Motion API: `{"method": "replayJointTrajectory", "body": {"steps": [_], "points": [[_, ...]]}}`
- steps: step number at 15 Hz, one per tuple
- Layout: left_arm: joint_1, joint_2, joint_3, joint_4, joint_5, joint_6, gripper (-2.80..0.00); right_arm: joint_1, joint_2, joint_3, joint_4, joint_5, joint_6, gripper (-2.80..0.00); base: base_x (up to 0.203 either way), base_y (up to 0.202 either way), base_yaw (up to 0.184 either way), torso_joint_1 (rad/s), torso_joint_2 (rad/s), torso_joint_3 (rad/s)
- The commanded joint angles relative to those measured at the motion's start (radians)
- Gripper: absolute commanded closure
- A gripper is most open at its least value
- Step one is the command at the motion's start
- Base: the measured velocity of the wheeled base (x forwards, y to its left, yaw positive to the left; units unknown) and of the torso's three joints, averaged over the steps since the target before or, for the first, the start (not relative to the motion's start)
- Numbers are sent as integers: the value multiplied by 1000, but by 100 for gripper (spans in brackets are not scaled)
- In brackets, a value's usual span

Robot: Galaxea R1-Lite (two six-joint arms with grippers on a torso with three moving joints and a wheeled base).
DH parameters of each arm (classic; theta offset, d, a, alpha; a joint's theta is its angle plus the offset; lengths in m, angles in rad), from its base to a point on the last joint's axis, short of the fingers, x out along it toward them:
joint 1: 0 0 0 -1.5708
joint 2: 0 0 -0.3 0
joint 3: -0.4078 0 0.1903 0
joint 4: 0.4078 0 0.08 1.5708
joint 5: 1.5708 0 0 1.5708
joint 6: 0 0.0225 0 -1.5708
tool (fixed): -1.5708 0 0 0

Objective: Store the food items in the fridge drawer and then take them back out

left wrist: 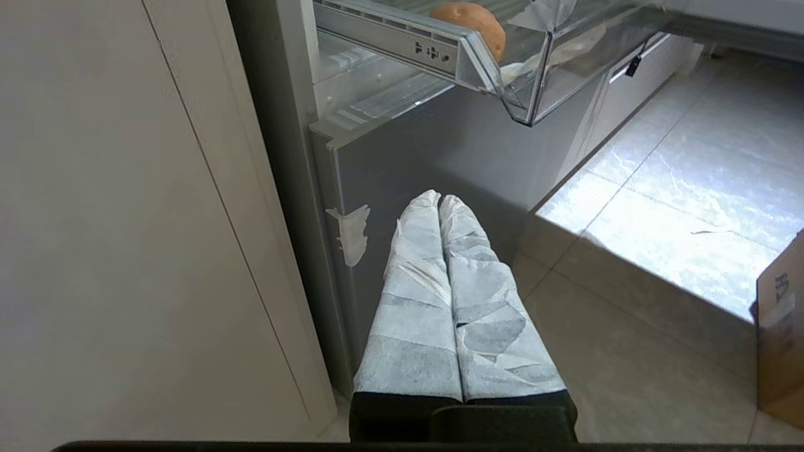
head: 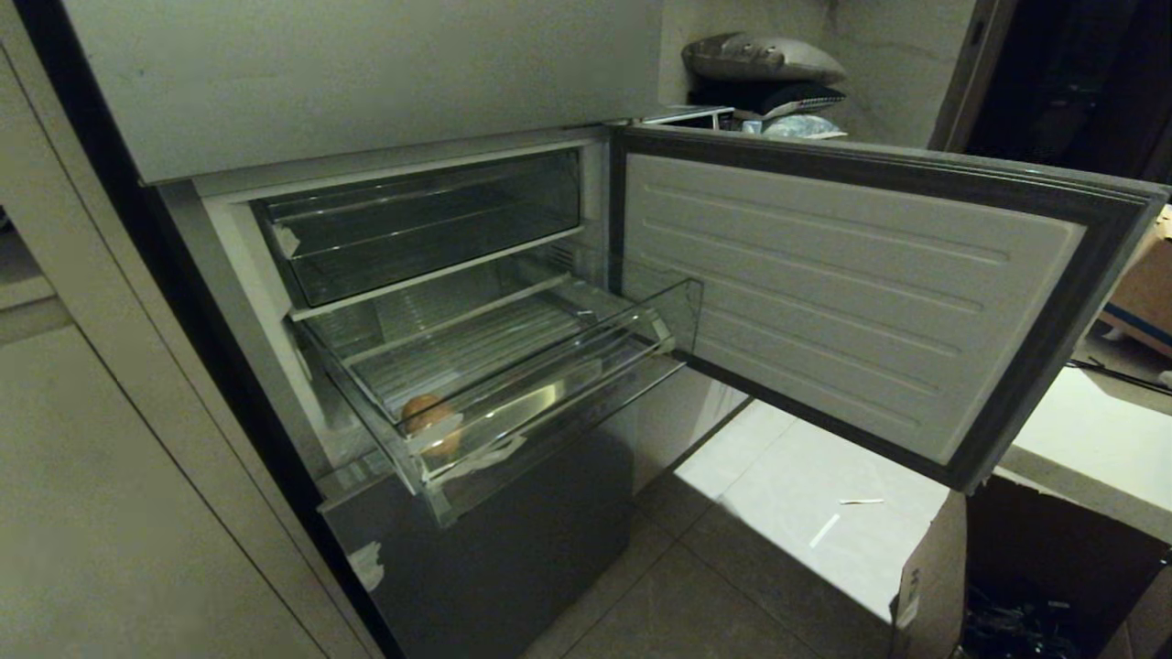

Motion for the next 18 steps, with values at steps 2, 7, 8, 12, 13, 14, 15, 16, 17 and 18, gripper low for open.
{"method": "replayJointTrajectory", "body": {"steps": [2,7,8,12,13,14,15,16,17,18], "points": [[0,2,0,0,-2,0,0,-135,156,-30,-83,-3,-1,0,0,0,0,0,0,0],[0,2,0,0,0,0,0,-409,429,-83,-315,-3,-1,0,0,0,0,0,0,0],[0,2,0,0,0,0,0,-464,477,-102,-349,-3,-1,0,0,0,0,0,0,0],[0,2,0,0,0,0,0,-597,620,-160,-379,9,5,0,0,0,0,0,0,0],[0,2,0,0,0,0,0,-622,658,-178,-389,16,6,0,0,0,0,0,0,0],[0,2,0,0,0,0,0,-640,695,-190,-408,26,5,0,0,0,0,0,0,0],[0,2,0,0,0,0,0,-658,736,-202,-433,34,1,0,0,0,0,0,0,0],[0,2,0,0,0,0,0,-674,778,-218,-452,38,-2,0,0,0,0,0,0,0],[0,2,0,0,-1,0,0,-692,818,-243,-462,40,-1,0,0,0,0,0,0,0],[0,2,0,0,0,0,0,-710,860,-275,-468,42,1,0,0,0,0,0,0,0]]}}
